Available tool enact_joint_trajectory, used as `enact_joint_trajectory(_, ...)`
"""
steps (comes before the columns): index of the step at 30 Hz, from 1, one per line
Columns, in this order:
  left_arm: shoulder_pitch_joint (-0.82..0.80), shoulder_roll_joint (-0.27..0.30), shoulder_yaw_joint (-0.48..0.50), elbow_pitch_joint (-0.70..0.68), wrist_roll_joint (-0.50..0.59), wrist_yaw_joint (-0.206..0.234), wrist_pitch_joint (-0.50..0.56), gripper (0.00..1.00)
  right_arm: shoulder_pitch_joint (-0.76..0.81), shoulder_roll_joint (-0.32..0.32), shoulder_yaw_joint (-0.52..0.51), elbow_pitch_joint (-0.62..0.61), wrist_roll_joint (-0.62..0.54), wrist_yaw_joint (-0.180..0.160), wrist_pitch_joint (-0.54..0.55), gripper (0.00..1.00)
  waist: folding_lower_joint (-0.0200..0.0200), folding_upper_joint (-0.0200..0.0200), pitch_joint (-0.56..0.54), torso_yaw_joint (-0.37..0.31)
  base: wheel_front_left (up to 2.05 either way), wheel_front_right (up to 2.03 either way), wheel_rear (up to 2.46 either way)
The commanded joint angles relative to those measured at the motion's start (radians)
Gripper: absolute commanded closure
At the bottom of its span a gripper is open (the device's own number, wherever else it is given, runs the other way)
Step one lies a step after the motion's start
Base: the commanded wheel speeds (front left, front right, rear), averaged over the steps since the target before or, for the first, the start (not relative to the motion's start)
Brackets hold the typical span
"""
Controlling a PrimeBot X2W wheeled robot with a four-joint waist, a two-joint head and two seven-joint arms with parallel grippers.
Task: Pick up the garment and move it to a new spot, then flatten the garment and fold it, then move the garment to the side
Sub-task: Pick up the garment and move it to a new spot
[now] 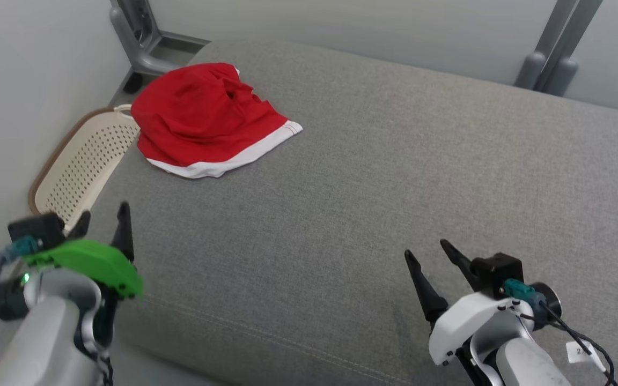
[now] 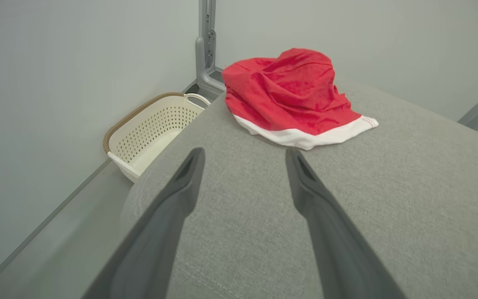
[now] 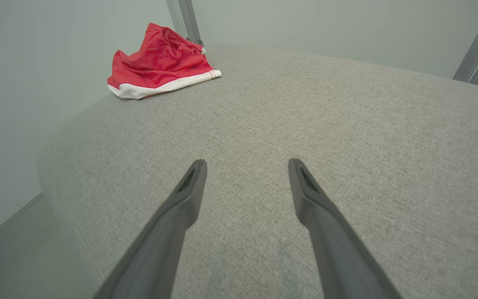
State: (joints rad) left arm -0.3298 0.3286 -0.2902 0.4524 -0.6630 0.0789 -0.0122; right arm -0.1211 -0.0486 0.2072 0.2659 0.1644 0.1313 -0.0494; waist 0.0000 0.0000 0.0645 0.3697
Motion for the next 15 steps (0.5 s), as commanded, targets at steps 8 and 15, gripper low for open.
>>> enact_joint_trajectory(8,-0.368,0.003,0.002,0.149,-0.024,-0.045,0.125,0.0,-0.046,-0.011,0.005,-0.151,-0.107,-0.001,0.102,0.0,0.0,0.0,0.251,-0.114,0.0,0.0,0.0)
enact_joint_trajectory(15,-0.564,0.018,-0.004,0.27,-0.056,-0.107,0.23,0.0,-0.018,-0.042,0.001,-0.278,-0.137,-0.001,0.164,0.0,0.0,0.0,0.359,-0.148,0.0,0.0,0.0)
